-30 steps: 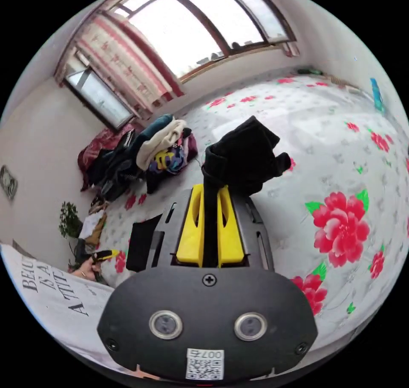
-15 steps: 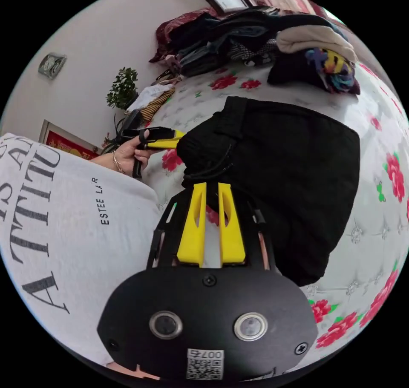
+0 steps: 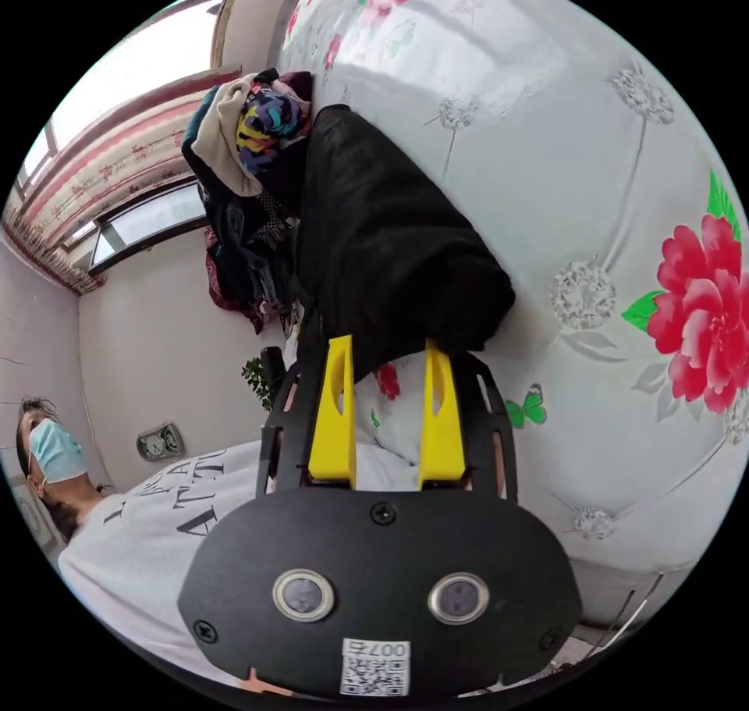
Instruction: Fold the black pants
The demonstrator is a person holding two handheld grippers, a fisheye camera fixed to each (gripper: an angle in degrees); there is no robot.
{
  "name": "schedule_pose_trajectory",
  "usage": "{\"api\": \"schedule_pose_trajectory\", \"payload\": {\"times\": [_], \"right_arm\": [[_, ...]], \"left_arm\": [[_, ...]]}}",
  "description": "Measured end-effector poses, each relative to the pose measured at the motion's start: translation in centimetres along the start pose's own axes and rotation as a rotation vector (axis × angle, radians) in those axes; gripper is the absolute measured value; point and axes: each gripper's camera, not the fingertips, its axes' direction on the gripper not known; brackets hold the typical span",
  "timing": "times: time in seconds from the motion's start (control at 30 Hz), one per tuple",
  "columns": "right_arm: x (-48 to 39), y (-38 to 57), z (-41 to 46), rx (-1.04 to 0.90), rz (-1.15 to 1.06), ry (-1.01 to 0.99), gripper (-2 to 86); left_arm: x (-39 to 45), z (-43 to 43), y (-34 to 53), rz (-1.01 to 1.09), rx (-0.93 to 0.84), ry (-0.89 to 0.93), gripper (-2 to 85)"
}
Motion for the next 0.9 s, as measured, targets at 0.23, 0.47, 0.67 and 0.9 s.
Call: {"api": "schedule_pose_trajectory", "payload": {"times": [0.23,0.47,0.67,0.9], "right_arm": [[-1.9,-11.2,-3.3,0.364,-0.06,0.159,5.7],[-8.7,-34.7,-5.9,0.532,-0.195,0.513,5.2],[-13.8,-34.3,-1.8,0.536,-0.456,0.858,4.5],[-8.3,-17.4,18.4,0.041,-0.687,0.844,2.6]], "left_arm": [[7.8,8.0,-8.1,0.131,-0.094,0.039,8.1],[20.0,18.6,-27.3,0.38,-0.208,0.058,10.8],[21.0,16.7,-24.2,0.603,-0.161,-0.147,10.2],[10.0,9.9,-7.8,0.341,-0.007,-0.355,7.9]]}}
